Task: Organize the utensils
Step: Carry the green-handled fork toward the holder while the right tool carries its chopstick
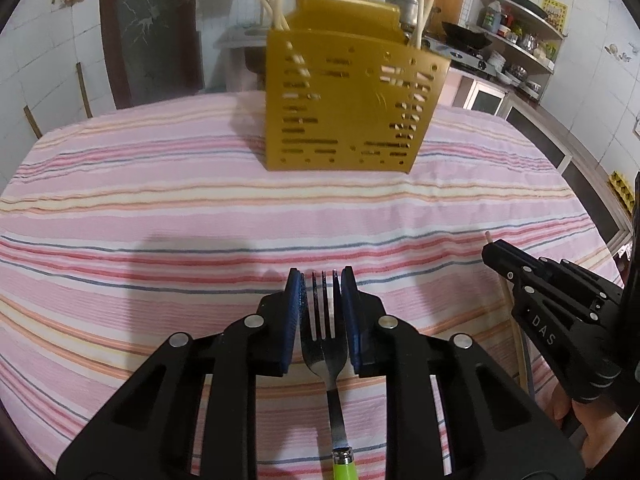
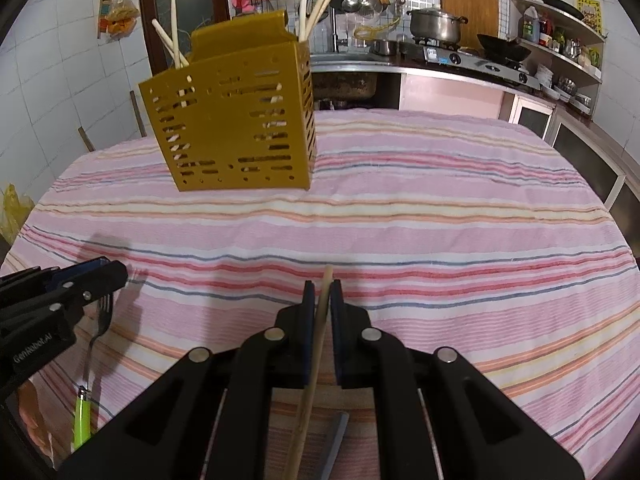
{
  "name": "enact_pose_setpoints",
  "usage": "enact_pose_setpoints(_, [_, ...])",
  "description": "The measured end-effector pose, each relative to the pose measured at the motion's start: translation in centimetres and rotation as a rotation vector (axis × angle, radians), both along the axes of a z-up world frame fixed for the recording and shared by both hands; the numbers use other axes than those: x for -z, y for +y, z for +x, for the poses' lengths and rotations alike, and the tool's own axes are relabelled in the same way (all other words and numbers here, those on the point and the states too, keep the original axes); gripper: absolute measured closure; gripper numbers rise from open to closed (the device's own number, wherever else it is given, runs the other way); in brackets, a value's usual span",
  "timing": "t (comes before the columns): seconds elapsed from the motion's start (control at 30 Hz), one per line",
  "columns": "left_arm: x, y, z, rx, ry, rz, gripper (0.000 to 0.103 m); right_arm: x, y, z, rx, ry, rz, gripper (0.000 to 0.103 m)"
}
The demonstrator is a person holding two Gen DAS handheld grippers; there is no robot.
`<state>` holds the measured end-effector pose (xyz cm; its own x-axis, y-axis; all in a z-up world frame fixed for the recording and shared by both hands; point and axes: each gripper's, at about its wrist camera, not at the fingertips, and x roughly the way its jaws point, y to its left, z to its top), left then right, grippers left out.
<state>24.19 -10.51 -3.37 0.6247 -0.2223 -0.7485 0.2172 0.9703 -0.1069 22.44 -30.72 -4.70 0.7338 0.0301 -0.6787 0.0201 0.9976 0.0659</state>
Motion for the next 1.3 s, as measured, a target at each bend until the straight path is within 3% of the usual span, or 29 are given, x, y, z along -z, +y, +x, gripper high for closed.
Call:
enact_pose_setpoints(0.6, [-6.8,4.3,-4.1,-0.037,-0.255,-0.004,0.084,-7.1,-0.2,-2.9,0.041,-0.282,0.044,0.097])
enact_pose_setpoints(0.93, [-8.6,5.7,-6.3,-0.049,-0.324,-0.032,0.084,-9.8,1.3,-5.1,0.029,-0.413,0.034,0.097])
enact_pose_setpoints(1.3, [-9.4,6.3,-8.2,-0.048,-0.375,-0.044,0.084,-10.7,2.3,-7.1,0.038,-0.458,0.007,0.097])
